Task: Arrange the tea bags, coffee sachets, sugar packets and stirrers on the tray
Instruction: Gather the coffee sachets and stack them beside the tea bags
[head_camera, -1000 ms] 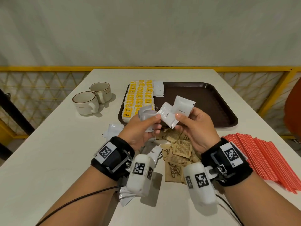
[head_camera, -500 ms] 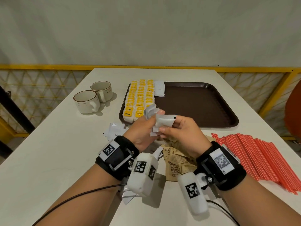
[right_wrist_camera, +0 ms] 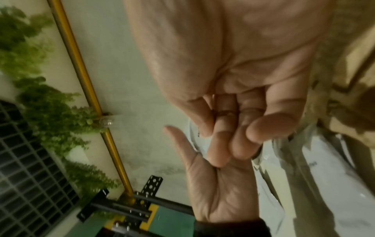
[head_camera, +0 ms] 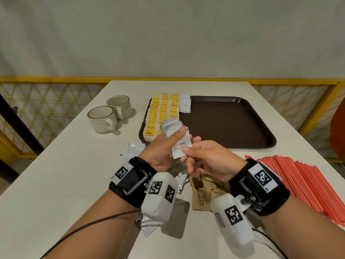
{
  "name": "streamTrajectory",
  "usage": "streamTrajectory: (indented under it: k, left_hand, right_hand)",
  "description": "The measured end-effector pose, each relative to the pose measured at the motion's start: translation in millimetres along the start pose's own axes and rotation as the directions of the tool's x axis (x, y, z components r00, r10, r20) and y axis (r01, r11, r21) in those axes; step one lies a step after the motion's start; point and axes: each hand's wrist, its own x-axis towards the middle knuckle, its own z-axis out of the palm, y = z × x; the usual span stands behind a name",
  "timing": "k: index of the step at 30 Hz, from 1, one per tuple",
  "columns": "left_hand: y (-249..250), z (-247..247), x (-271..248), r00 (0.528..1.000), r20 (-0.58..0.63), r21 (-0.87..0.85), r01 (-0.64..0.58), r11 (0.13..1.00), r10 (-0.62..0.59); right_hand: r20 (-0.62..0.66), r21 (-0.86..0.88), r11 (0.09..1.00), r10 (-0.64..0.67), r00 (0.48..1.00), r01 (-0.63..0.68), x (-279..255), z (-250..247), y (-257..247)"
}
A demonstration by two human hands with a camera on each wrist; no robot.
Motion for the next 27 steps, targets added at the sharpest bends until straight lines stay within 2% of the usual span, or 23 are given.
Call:
streamTrajectory:
  k: [3, 6, 10, 12, 15, 17, 20, 24, 27]
  left_hand:
    - [1, -5, 3, 0.998, -0.051, -0.03, -0.031, 0.999, 0.03]
    - [0, -10, 4, 0.992, -0.116, -0.089, -0.053, 0.995, 0.042]
    - [2, -5, 5, 0.981, -0.181, -0.227, 0.034, 0.973, -0.076]
    - [4, -7, 6, 0.974, -0.186, -0.279, 0.071, 0.958, -0.127]
    - [4, -9, 7, 0.972, -0.175, -0.316, 0.094, 0.944, -0.155]
    - [5, -7, 4, 0.978, -0.155, -0.307, 0.083, 0.948, -0.136]
    - [5, -5, 3, 0.983, -0.147, -0.217, 0.073, 0.973, -0.106]
    - [0, 1, 3, 0.986, -0.155, -0.023, 0.063, 0.998, -0.066]
    - [-3, 6, 1, 0.993, -0.103, 0.078, 0.061, 0.995, -0.053]
  right_hand:
    - [-0.057, -0.091, 0.996, -0.024, 0.998, 0.018, 2, -5, -12]
    - [-0.213, -0.174, 0.977, -0.158, 0.964, 0.121, 3, -14, -23]
    - [-0.342, -0.13, 0.958, -0.285, 0.895, 0.255, 5, -24, -36]
    - [-0.302, -0.175, 0.945, -0.32, 0.898, 0.278, 2, -29, -44]
    - [-0.153, -0.339, 0.909, -0.306, 0.94, 0.241, -3, -34, -53]
    - [-0.094, -0.481, 0.854, -0.276, 0.957, 0.199, -4, -36, -57]
    - [-0.086, -0.63, 0.759, -0.277, 0.957, 0.163, -2, -34, -60]
    - [-0.055, -0.84, 0.516, -0.389, 0.919, 0.168, 6, -16, -60]
    - [-0.046, -0.894, 0.411, -0.477, 0.878, 0.177, 17, 3, -59]
